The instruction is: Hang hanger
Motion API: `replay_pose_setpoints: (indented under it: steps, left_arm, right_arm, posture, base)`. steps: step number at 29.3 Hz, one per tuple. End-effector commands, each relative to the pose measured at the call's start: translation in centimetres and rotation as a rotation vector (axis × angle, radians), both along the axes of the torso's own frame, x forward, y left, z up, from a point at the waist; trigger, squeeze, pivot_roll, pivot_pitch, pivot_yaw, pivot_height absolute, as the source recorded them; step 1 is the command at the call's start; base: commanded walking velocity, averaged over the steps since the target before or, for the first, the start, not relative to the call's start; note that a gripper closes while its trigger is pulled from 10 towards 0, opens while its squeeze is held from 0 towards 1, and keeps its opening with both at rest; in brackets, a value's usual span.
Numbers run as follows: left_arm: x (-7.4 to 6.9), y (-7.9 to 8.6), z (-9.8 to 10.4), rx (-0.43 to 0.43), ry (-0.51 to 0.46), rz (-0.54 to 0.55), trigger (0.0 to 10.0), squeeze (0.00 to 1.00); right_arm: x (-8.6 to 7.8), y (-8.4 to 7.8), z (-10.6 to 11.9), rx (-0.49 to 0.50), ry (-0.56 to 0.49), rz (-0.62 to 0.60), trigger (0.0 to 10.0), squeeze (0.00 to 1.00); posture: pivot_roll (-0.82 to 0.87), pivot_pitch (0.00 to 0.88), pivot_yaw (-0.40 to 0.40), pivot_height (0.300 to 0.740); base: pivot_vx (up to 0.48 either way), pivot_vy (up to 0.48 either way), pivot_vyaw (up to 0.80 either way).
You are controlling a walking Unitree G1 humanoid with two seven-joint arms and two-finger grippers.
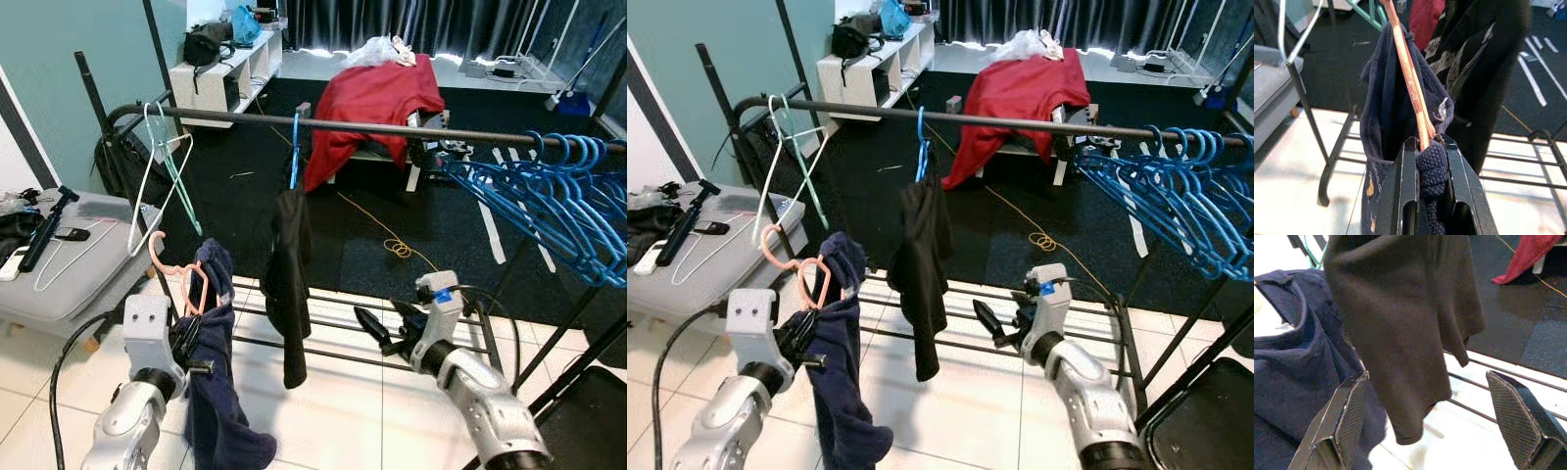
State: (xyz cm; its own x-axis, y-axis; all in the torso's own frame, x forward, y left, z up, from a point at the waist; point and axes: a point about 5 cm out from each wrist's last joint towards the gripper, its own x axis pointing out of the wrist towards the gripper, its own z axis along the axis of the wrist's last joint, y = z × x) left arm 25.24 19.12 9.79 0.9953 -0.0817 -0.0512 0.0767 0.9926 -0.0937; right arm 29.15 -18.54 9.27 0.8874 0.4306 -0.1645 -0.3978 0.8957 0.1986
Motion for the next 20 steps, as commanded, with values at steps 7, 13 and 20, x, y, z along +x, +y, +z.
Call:
replay_pose_setpoints:
  steps: [7, 13, 20]
  left_arm:
    - [0.3, -0.3, 1.4, -0.071, -0.034, -0.044, 10.0, 0.00]
    - [0.5, 0.1, 1.6, -0.097, -0.027, -0.037, 10.0, 0.00]
    - [0.6, 0.0, 2.0, -0.110, -0.026, -0.029, 10.0, 0.00]
  right_arm:
    - [-0.2, 0.1, 1.1, 0.026, -0.021, -0.013, 10.0, 0.00]
    - [0.0, 0.1, 1.4, 0.034, -0.021, -0.027, 10.0, 0.00]
    - [0.0, 0.1, 1.7, 0.031, -0.013, -0.024, 10.0, 0.00]
  posture:
    - [-0.01, 0.000, 0.063, 0.731]
    - [-0.01, 0.000, 0.062, 0.731]
    - [0.00, 0.000, 0.055, 0.731]
  base:
    - [0.000, 0.000, 0.00]
    - [0.000, 0.000, 0.00]
    - [0.000, 0.000, 0.00]
